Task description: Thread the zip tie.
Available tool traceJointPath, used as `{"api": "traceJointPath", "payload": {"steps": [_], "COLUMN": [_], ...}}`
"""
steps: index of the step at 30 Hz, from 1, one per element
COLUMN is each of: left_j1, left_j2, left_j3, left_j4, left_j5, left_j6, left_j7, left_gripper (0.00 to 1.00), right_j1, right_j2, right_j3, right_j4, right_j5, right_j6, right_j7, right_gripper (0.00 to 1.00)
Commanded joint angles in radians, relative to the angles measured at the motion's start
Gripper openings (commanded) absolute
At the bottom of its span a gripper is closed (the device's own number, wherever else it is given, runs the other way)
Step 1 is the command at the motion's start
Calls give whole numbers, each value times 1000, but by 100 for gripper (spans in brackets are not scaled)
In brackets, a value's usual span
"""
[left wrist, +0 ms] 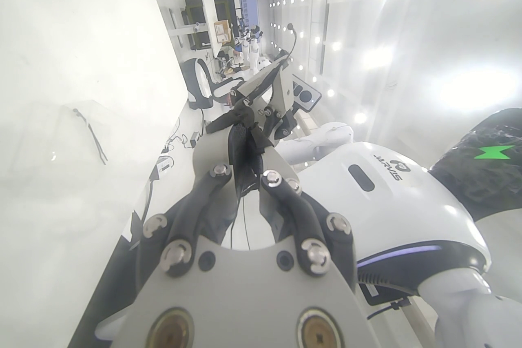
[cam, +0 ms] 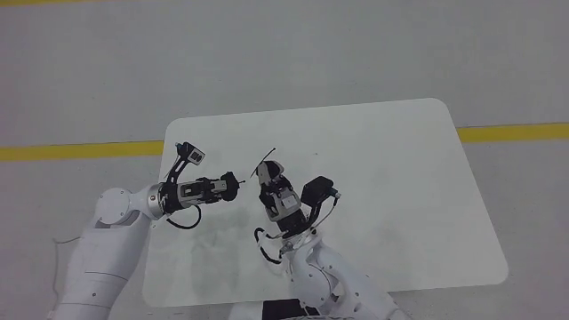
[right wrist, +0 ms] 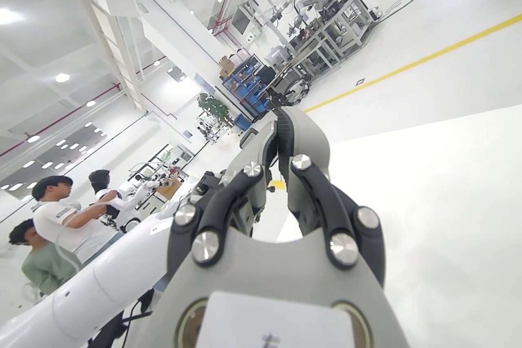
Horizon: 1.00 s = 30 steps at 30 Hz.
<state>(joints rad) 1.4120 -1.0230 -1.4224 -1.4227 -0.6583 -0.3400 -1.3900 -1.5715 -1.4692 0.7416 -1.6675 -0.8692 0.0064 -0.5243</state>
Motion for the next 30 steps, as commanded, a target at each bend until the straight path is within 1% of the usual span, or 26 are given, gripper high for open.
{"api": "traceJointPath", "payload": {"steps": [1,6,13,30], "left_j1": [0,0,0,0], "left_j2": [0,0,0,0], "left_j3": [0,0,0,0], "left_j4": [0,0,0,0], "left_j5": [0,0,0,0], "left_j6": [0,0,0,0], "left_j7": [0,0,0,0], "left_gripper": [0,0,0,0], "right_j1": [3,3,5,15], "right_j2": [-1,-1,1,11], "right_j3": [-3,-3,-7,-26], "right_j4": [2,2,-6,-6], "right_j5": [-1,-1,-27,-39], "right_j6": [4,4,7,15], "right_j7": [-24,-24,23,36], "right_gripper": [0,0,0,0]}}
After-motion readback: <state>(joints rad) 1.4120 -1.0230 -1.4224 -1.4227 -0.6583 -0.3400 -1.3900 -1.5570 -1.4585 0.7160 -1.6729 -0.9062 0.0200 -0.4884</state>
